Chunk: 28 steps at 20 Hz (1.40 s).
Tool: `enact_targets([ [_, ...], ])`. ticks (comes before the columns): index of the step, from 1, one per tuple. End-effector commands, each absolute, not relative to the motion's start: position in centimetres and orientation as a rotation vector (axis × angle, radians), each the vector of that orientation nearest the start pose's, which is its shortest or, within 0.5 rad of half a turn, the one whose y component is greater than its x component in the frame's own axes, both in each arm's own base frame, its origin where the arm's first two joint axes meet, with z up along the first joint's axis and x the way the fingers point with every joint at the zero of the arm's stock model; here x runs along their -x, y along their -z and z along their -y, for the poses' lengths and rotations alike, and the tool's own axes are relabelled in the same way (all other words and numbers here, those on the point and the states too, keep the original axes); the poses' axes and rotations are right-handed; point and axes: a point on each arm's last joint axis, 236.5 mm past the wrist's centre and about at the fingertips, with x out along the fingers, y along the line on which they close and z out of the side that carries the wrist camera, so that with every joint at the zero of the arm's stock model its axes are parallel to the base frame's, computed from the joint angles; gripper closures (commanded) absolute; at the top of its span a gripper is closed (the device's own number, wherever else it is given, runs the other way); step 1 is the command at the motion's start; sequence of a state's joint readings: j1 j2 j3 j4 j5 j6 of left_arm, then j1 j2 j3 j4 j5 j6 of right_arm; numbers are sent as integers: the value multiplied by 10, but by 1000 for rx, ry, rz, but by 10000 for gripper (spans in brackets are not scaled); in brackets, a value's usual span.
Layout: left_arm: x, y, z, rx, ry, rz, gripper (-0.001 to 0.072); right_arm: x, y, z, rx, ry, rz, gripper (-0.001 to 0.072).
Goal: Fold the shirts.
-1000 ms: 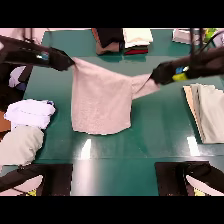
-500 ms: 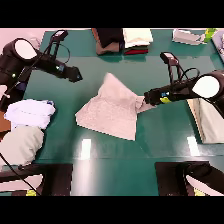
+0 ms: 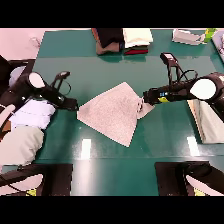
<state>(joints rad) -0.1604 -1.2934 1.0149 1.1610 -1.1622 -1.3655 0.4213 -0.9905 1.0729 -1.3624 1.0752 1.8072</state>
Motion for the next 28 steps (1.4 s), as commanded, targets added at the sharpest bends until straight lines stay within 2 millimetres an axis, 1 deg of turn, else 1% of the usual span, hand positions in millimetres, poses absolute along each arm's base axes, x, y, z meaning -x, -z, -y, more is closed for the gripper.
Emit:
enact_targets([
  [1,-308,58,153,261,452,-1437,178,-317,-96,-190,-187,-384,-1066,696],
  [4,-306,71,151,283,419,-1442,179,-317,-97,-191,-190,-386,-1065,696],
  [6,-309,71,155,312,420,-1429,181,-317,-97,-191,-189,-386,-1066,696],
  [7,-314,69,157,328,416,-1408,181,-317,-97,-191,-189,-386,-1066,696],
  [8,-318,69,156,330,410,-1391,254,-317,-97,-191,-189,-386,-1066,696],
  [9,-321,69,155,325,408,-1380,434,-316,-96,-191,-188,-386,-1070,696],
  [10,-322,69,155,323,407,-1376,544,-315,-95,-190,-186,-385,-1076,696],
  [12,-328,68,154,312,405,-1351,681,-307,-92,-188,-175,-383,-1110,696],
  [13,-334,65,152,296,401,-1330,681,-300,-89,-185,-162,-379,-1137,696],
  [14,-345,57,148,265,398,-1297,681,-292,-89,-181,-150,-376,-1161,696],
  [15,-361,43,143,216,393,-1248,681,-283,-90,-178,-141,-377,-1181,696],
  [16,-380,26,138,176,381,-1192,681,-274,-93,-174,-135,-377,-1197,696],
  [18,-420,-22,130,110,354,-1048,681,-257,-100,-169,-140,-370,-1225,696],
  [20,-453,-73,128,80,348,-900,681,-242,-104,-172,-138,-387,-1230,696],
  [21,-461,-90,129,80,348,-855,681,-235,-102,-177,-151,-393,-1230,696],
  [22,-466,-102,130,79,350,-826,680,-230,-96,-182,-163,-401,-1226,696],
  [23,-468,-108,130,78,351,-813,678,-227,-91,-187,-167,-415,-1209,695],
  [24,-467,-112,130,73,353,-814,495,-227,-86,-189,-174,-422,-1193,636],
  [25,-465,-113,127,72,348,-832,283,-229,-86,-188,-182,-420,-1176,384],
  [26,-458,-113,121,60,347,-873,251,-232,-89,-184,-194,-410,-1162,259],
  [28,-438,-107,106,55,340,-980,251,-243,-100,-169,-235,-365,-1125,256],
])
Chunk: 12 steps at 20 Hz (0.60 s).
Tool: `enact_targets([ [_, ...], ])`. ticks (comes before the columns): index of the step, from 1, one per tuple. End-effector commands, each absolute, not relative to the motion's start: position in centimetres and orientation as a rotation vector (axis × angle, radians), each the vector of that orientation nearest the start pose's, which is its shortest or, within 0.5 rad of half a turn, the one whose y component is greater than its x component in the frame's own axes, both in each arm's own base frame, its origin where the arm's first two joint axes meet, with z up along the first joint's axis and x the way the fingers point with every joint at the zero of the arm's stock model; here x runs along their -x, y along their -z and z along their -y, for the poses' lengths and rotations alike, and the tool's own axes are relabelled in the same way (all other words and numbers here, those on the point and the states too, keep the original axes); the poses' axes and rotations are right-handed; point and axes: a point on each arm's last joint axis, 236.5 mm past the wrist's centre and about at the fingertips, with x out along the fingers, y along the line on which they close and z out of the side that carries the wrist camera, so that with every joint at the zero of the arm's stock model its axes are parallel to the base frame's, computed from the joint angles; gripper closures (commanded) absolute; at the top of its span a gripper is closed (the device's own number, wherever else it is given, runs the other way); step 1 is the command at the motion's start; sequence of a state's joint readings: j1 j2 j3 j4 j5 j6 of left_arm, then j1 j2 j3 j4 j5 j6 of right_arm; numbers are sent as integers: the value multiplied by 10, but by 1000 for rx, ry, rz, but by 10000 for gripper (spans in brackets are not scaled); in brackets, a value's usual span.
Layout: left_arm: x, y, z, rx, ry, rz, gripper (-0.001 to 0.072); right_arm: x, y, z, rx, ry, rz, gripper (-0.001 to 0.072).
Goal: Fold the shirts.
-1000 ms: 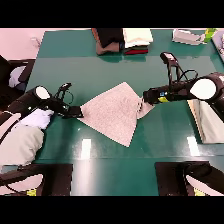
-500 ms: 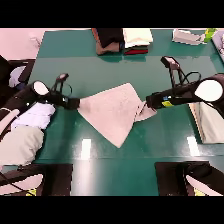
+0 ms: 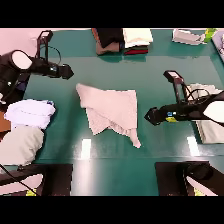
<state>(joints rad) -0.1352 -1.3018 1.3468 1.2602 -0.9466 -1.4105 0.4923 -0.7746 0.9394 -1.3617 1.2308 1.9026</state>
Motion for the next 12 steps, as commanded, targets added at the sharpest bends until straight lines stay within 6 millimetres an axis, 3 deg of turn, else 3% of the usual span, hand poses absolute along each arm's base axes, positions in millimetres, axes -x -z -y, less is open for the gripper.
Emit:
enact_targets([
  [1,-424,-99,101,55,342,-1051,250,-250,-107,-159,-261,-334,-1100,256],
  [3,-392,-77,99,54,361,-1194,250,-261,-113,-141,-307,-279,-1065,256],
  [6,-355,-31,123,90,394,-1325,250,-270,-110,-128,-327,-237,-1059,257],
  [9,-311,17,164,85,469,-1435,249,-276,-95,-137,-313,-243,-1104,256],
  [12,-279,45,194,72,517,-1486,249,-280,-78,-158,-278,-281,-1145,257],
])
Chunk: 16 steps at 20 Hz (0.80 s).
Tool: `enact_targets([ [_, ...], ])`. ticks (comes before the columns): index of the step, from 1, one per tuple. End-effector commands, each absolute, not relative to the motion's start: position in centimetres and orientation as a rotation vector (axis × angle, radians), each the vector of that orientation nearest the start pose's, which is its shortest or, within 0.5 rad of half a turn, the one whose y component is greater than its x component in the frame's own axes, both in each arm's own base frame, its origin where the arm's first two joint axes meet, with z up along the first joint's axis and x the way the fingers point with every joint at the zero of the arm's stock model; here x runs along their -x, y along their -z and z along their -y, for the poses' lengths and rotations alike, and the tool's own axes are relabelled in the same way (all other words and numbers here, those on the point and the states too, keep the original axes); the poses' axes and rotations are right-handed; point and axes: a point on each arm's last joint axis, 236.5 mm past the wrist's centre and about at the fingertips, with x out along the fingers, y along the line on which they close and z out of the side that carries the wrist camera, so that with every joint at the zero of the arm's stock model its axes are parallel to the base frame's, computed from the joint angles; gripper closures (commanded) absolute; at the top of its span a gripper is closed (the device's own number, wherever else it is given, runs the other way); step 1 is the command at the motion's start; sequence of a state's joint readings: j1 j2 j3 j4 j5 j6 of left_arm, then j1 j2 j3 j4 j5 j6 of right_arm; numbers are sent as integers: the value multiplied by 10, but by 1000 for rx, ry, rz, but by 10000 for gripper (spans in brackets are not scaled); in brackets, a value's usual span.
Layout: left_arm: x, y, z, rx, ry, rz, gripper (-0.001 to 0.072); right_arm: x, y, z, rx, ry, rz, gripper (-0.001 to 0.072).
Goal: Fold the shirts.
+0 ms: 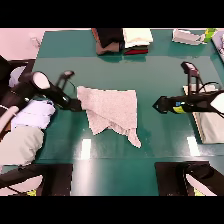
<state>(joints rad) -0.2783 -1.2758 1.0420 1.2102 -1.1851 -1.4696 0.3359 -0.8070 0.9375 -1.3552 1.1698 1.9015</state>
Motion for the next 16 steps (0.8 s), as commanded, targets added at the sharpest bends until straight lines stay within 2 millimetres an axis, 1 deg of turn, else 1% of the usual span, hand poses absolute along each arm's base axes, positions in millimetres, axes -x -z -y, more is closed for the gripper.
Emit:
enact_targets([
  [1,-271,49,198,63,528,-1502,249,-281,-73,-165,-268,-294,-1155,257],
  [3,-255,53,203,43,548,-1548,249,-281,-64,-177,-247,-317,-1173,256],
  [4,-249,55,205,31,557,-1559,249,-281,-61,-181,-241,-323,-1181,257],
  [5,-249,58,206,27,557,-1554,249,-281,-58,-184,-234,-328,-1189,257],
  [6,-254,60,206,33,548,-1534,248,-280,-55,-186,-228,-333,-1198,257],
  [7,-264,62,203,51,510,-1508,247,-279,-54,-188,-224,-337,-1202,257],
  [8,-276,62,201,90,468,-1475,148,-278,-54,-191,-220,-344,-1200,257],
  [9,-289,61,199,128,438,-1437,139,-277,-55,-193,-219,-351,-1196,257],
  [11,-303,58,201,161,424,-1383,140,-277,-55,-194,-217,-355,-1194,257],
  [13,-308,57,207,191,425,-1363,140,-278,-56,-194,-219,-355,-1191,260],
  [16,-308,71,209,212,415,-1396,140,-279,-56,-196,-226,-358,-1186,261],
])
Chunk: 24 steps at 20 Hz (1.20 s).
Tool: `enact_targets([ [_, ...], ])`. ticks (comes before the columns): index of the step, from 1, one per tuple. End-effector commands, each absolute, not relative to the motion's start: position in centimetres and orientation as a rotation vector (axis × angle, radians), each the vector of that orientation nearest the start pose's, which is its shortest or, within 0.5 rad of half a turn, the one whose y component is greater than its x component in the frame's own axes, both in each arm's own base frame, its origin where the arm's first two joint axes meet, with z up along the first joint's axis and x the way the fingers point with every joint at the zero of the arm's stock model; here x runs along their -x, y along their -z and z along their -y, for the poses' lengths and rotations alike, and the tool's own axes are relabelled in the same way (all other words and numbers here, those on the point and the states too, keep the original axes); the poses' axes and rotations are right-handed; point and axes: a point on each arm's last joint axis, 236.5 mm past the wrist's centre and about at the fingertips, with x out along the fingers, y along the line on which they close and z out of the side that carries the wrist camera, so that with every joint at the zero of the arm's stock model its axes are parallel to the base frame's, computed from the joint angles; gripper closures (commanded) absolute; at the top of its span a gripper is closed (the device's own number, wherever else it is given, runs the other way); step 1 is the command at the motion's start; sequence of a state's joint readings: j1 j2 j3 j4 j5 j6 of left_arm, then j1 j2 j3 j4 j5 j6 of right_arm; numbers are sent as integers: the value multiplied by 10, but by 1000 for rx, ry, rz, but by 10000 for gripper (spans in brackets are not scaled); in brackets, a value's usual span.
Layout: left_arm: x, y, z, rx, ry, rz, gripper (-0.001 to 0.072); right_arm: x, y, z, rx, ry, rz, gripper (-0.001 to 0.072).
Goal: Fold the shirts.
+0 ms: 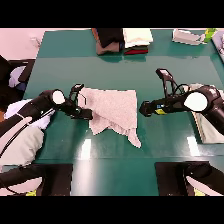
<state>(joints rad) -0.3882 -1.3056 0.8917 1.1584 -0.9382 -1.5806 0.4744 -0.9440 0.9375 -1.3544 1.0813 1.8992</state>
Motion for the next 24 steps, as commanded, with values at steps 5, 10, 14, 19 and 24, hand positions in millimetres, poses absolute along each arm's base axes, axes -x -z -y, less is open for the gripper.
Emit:
enact_targets([
  [5,-321,69,214,236,414,-1344,457,-277,-58,-200,-245,-369,-1193,261],
  [10,-319,70,213,211,429,-1346,680,-277,-58,-200,-246,-369,-1193,261],
  [14,-317,68,209,154,448,-1356,681,-276,-57,-199,-244,-368,-1196,261],
  [19,-342,21,157,-169,388,-1283,681,-273,-55,-198,-238,-365,-1212,261],
  [24,-362,-46,96,-95,270,-1140,679,-274,-56,-198,-237,-365,-1209,262],
])
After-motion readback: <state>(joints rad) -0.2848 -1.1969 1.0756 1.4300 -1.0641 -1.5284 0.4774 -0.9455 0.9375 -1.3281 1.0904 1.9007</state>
